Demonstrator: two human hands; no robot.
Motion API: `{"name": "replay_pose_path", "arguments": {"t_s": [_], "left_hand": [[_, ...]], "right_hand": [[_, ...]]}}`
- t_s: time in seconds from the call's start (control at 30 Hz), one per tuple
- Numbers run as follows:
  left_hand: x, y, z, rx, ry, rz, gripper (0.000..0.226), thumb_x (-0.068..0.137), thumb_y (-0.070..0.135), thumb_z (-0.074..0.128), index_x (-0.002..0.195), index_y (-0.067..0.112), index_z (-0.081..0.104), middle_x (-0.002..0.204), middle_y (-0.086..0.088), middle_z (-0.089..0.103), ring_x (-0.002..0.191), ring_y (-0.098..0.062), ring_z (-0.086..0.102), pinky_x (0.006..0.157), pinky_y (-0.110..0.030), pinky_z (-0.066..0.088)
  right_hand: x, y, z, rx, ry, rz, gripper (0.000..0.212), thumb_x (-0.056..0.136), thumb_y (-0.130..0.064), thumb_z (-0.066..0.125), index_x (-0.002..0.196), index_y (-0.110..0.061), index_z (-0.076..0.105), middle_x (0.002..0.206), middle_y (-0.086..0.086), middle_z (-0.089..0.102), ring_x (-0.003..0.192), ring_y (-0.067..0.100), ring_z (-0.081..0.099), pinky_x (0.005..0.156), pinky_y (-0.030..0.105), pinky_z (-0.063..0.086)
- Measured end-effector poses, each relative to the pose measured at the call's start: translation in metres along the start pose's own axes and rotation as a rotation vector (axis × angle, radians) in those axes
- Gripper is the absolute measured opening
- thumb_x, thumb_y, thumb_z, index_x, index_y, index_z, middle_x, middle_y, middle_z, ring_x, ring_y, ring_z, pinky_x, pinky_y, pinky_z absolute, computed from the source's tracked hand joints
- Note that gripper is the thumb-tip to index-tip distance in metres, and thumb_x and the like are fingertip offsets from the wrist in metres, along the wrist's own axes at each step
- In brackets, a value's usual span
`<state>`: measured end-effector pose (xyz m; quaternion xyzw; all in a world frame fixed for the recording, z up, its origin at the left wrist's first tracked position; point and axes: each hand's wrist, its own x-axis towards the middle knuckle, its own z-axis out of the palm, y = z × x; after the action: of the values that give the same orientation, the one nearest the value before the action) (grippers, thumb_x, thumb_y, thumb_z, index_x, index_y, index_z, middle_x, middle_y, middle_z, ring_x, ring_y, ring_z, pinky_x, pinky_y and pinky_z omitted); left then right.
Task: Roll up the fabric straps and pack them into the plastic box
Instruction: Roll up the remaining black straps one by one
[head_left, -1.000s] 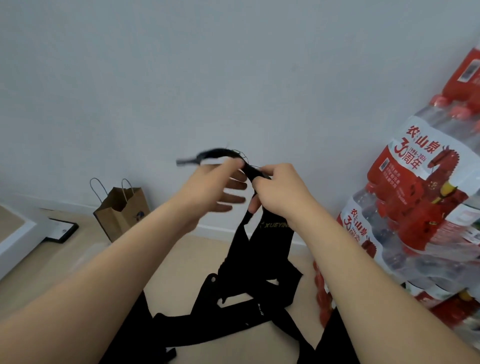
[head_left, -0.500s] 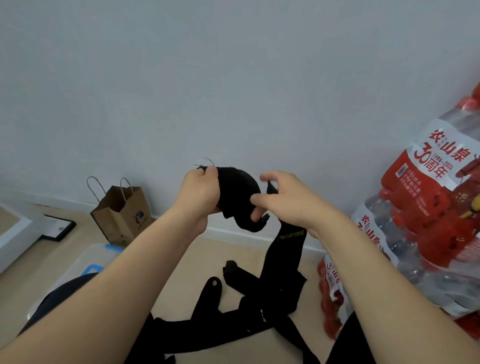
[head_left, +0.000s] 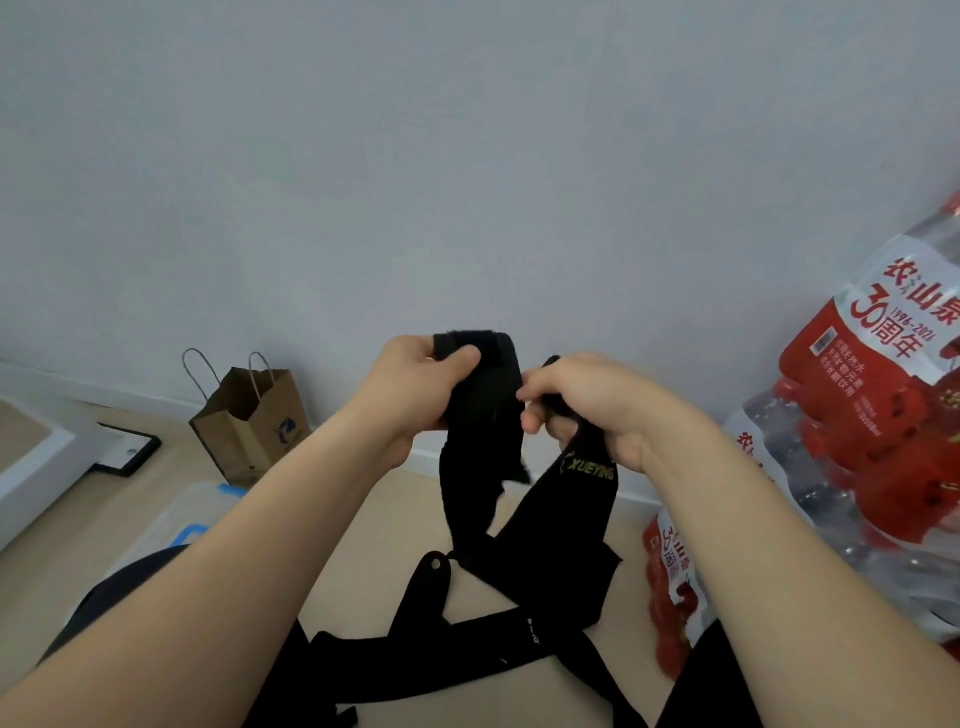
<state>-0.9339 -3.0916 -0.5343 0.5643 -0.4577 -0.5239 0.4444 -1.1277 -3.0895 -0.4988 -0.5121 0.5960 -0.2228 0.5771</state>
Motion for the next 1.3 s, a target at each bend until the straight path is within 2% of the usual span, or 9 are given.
{"name": "replay_pose_path", "arguments": {"t_s": [0.2, 0.3, 0.47, 0.57, 0.73, 0.93, 1.0, 1.1, 1.3], "left_hand": [[0.004, 0.012, -0.01, -0.461, 0.003, -0.084, 0.021, 0.108, 0.017, 0.063, 0.115, 0.001, 0.074, 0.109, -0.015, 0.08, 0.089, -0.021, 0.081, 0.067, -0.03, 0.065], [-0.001, 0.01, -0.014, -0.306, -0.172, -0.12, 0.034, 0.101, 0.029, 0.071, 0.121, 0.003, 0.075, 0.111, -0.013, 0.082, 0.094, -0.026, 0.081, 0.074, -0.035, 0.065], [-0.008, 0.002, -0.01, -0.073, -0.338, -0.089, 0.022, 0.1, 0.02, 0.07, 0.115, 0.012, 0.083, 0.112, -0.007, 0.082, 0.099, -0.026, 0.081, 0.089, -0.038, 0.063], [-0.01, 0.0, -0.006, -0.029, -0.31, -0.008, 0.02, 0.105, 0.018, 0.067, 0.114, 0.013, 0.083, 0.111, -0.012, 0.083, 0.1, -0.028, 0.081, 0.082, -0.034, 0.065], [-0.011, -0.001, 0.006, -0.104, -0.138, 0.103, 0.021, 0.112, 0.027, 0.056, 0.121, 0.021, 0.074, 0.108, -0.009, 0.082, 0.092, -0.026, 0.081, 0.071, -0.038, 0.064], [-0.008, 0.0, 0.007, -0.195, -0.16, 0.135, 0.044, 0.1, -0.005, 0.067, 0.135, 0.021, 0.061, 0.123, -0.01, 0.078, 0.11, -0.029, 0.079, 0.088, -0.051, 0.067], [-0.005, 0.0, 0.005, -0.2, -0.165, 0.149, 0.044, 0.099, -0.008, 0.067, 0.134, 0.018, 0.062, 0.12, -0.013, 0.079, 0.108, -0.031, 0.079, 0.089, -0.05, 0.066], [-0.003, -0.001, 0.002, -0.19, -0.155, 0.169, 0.038, 0.1, -0.007, 0.065, 0.13, 0.016, 0.065, 0.116, -0.012, 0.079, 0.106, -0.032, 0.079, 0.081, -0.042, 0.066], [-0.002, 0.002, 0.0, -0.094, -0.089, 0.203, 0.031, 0.101, 0.0, 0.068, 0.126, 0.018, 0.068, 0.113, -0.015, 0.078, 0.099, -0.04, 0.077, 0.087, -0.054, 0.062]], "right_hand": [[-0.007, 0.007, 0.007, -0.308, -0.069, 0.049, 0.023, 0.101, -0.03, 0.071, 0.097, -0.007, 0.071, 0.059, -0.001, 0.068, 0.04, 0.007, 0.044, 0.045, 0.021, 0.038], [-0.002, 0.009, 0.005, -0.195, 0.042, -0.142, 0.038, 0.104, -0.037, 0.069, 0.073, -0.016, 0.067, 0.055, -0.004, 0.066, 0.039, 0.007, 0.043, 0.048, 0.023, 0.038], [0.001, 0.008, 0.004, -0.016, 0.125, -0.207, 0.03, 0.107, -0.037, 0.064, 0.086, -0.017, 0.073, 0.078, 0.002, 0.078, 0.041, 0.008, 0.045, 0.045, 0.022, 0.038], [0.001, 0.01, 0.0, -0.076, 0.195, -0.178, 0.049, 0.104, -0.042, 0.066, 0.061, -0.019, 0.061, 0.054, -0.006, 0.059, 0.04, 0.008, 0.049, 0.054, 0.028, 0.039], [-0.01, 0.004, -0.002, 0.022, 0.193, -0.148, 0.034, 0.092, -0.047, 0.074, 0.082, -0.021, 0.055, 0.06, -0.006, 0.051, 0.045, 0.011, 0.051, 0.049, 0.025, 0.042], [-0.03, -0.001, -0.008, 0.43, -0.053, -0.203, 0.042, 0.055, -0.005, 0.047, 0.087, -0.021, 0.025, 0.08, 0.004, 0.035, 0.072, 0.023, 0.03, 0.068, 0.036, 0.025], [-0.032, 0.006, -0.011, 0.386, -0.104, -0.216, 0.04, 0.059, 0.01, 0.048, 0.093, -0.01, 0.04, 0.087, 0.009, 0.051, 0.076, 0.026, 0.047, 0.069, 0.032, 0.037], [-0.037, 0.01, -0.017, 0.301, -0.268, -0.205, 0.061, 0.087, 0.026, 0.061, 0.139, -0.004, 0.051, 0.118, 0.027, 0.076, 0.109, 0.035, 0.077, 0.091, 0.037, 0.065], [-0.04, 0.012, -0.019, 0.288, -0.234, -0.272, 0.041, 0.08, -0.002, 0.079, 0.12, 0.002, 0.074, 0.112, 0.022, 0.08, 0.096, 0.027, 0.08, 0.089, 0.035, 0.066]]}}
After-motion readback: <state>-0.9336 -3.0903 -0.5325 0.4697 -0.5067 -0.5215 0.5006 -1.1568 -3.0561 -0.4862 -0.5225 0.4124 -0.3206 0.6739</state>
